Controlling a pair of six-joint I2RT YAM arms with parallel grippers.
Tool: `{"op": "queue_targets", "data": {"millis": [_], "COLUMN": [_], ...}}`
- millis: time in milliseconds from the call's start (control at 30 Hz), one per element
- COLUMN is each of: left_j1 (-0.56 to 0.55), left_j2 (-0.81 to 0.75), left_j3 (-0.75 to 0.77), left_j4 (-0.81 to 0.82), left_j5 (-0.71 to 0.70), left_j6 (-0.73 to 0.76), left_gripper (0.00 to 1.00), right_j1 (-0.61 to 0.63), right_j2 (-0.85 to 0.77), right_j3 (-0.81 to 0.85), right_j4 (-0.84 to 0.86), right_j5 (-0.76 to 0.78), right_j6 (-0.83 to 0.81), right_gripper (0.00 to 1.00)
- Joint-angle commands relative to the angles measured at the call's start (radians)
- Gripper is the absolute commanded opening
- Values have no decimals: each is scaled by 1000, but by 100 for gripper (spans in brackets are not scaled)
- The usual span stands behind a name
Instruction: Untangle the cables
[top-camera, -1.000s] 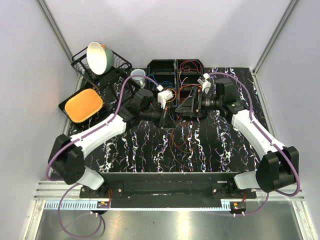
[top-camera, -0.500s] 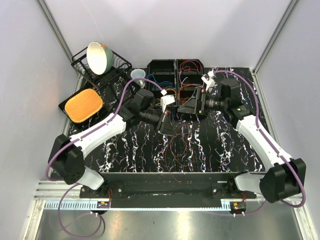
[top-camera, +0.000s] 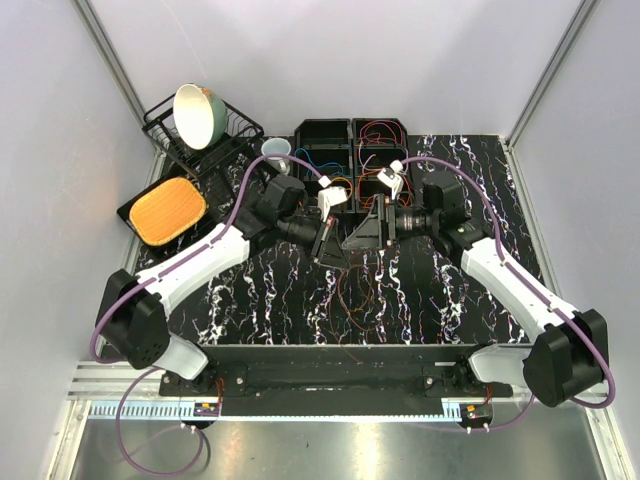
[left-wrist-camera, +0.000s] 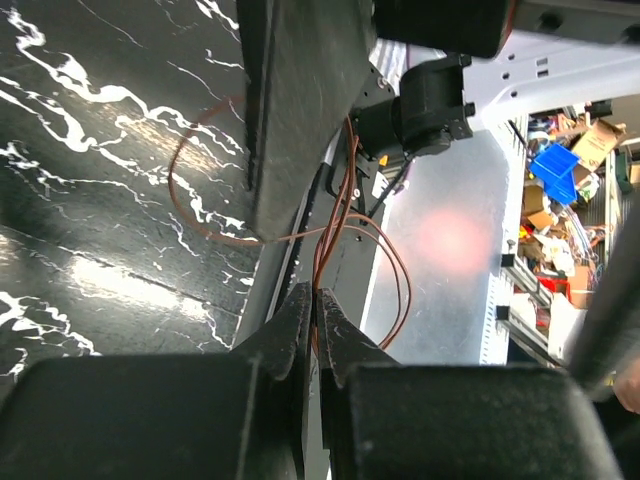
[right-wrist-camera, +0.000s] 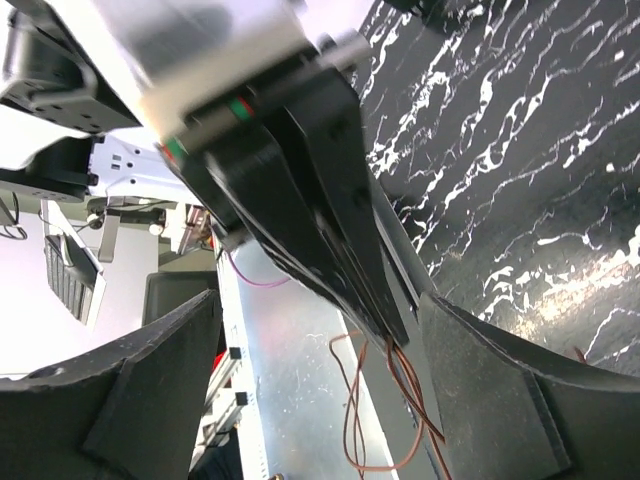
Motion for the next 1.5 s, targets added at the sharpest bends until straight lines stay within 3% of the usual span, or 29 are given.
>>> {"op": "queue_targets", "data": {"millis": [0, 233, 500, 667, 967, 1467], "left_j1": [14, 41, 57, 61, 63, 65], "left_j2": [-53, -84, -99, -112, -142, -136], "left_j3": [51, 47, 48, 54, 57, 63], "left_j4": [1, -47, -68, -83, -119, -192], "left_j5": [-26, -61, -118, -132, -104, -109], "left_j6": [1, 27, 36, 47, 68, 125], "left_gripper": [4, 4, 4, 4, 4, 4], "right_j1": [11, 20, 77, 86, 88, 89], "right_j2": [-27, -41, -24, -10, 16, 10], "right_j3": [-24, -34, -34, -24, 22, 76], "right_j4": [34, -3, -23, -34, -84, -84], "right_j5": [-26, -17, 3, 13, 115, 152], "right_j6": [9, -13, -28, -36, -68, -102], "right_gripper": [84, 81, 65, 62, 64, 68]}}
